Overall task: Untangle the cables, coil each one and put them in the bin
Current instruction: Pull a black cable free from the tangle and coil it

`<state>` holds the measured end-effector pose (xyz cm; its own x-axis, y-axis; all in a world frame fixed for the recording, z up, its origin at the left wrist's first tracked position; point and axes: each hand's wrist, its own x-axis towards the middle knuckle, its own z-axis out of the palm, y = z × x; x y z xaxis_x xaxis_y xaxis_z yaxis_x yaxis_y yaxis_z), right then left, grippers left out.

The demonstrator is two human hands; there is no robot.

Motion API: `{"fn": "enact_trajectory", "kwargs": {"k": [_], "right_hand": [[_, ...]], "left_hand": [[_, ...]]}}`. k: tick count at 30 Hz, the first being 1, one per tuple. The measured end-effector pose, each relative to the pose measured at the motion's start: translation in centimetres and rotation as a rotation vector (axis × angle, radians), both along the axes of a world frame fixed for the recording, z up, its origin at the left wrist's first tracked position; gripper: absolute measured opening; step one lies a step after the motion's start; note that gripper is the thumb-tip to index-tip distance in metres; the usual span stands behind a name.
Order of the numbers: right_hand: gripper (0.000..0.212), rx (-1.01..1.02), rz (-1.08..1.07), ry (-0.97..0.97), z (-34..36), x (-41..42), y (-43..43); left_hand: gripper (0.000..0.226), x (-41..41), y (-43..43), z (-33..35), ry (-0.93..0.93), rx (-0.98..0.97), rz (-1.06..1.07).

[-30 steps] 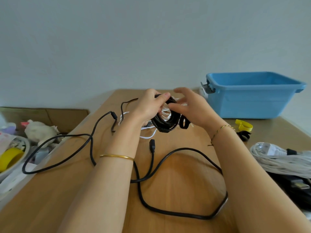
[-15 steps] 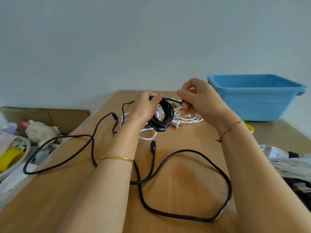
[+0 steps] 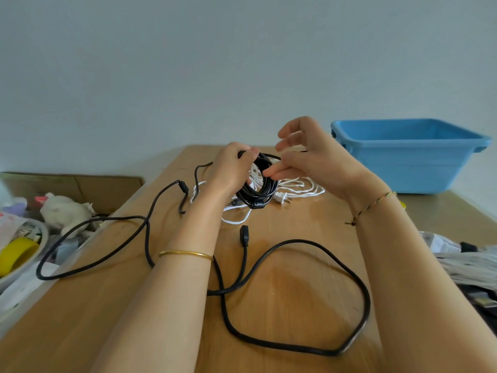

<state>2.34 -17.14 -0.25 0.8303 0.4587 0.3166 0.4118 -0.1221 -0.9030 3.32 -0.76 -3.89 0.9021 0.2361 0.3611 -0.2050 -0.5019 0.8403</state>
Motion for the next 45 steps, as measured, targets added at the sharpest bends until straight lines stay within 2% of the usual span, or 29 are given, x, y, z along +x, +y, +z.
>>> {"fn": "enact_trajectory", "kwargs": {"k": [4, 7, 10, 14, 18, 23, 27, 33, 38, 42, 45], "right_hand": [[0.035, -0.097, -0.143, -0.109, -0.6, 0.6, -0.2], [0.041, -0.107, -0.122, -0.110, -0.8, 0.6, -0.1], [0.045, 0.020, -0.046, -0.023, -0.4, 0.0, 0.4], [0.037, 0.372, 0.051, 0.177, -0.5, 0.0, 1.1], [0.037, 0.309, 0.104, 0.235, -1.3, 0.0, 1.3], [0.041, 0.114, 0.048, -0.006, -1.5, 0.3, 1.5], [0.042, -0.027, -0.113, -0.271, -1.2, 0.8, 1.5], [0.036, -0.281, -0.232, -0.511, -1.5, 1.2, 1.7], [0.028, -0.326, -0.335, -0.615, -2.4, 1.3, 2.6], [0.021, -0.293, -0.543, -0.820, -4.5, 0.8, 4.3], [0.018, -0.246, -0.614, -0.914, -5.4, 0.9, 4.8]], "left_hand": [[0.025, 0.1, 0.1, -0.1, 0.002, -0.016, 0.016], [0.027, 0.3, 0.2, -0.3, 0.018, -0.014, 0.025], [0.025, 0.1, 0.0, -0.2, 0.017, 0.005, 0.002], [0.036, -0.4, -0.8, 0.2, 0.017, 0.026, -0.035], [0.026, -0.5, -1.3, 0.6, 0.022, -0.022, -0.064], [0.042, -0.5, -1.5, 0.6, -0.002, -0.013, -0.112], [0.026, -0.6, -1.4, 0.7, 0.003, -0.031, -0.080], [0.032, -0.7, -1.5, 1.0, -0.004, -0.022, -0.056], [0.023, -0.5, -1.6, 1.2, -0.009, -0.013, -0.028], [0.028, -0.4, -1.5, 1.2, -0.029, 0.005, -0.035], [0.018, -0.3, -1.8, 0.9, -0.016, 0.002, -0.034]]}}
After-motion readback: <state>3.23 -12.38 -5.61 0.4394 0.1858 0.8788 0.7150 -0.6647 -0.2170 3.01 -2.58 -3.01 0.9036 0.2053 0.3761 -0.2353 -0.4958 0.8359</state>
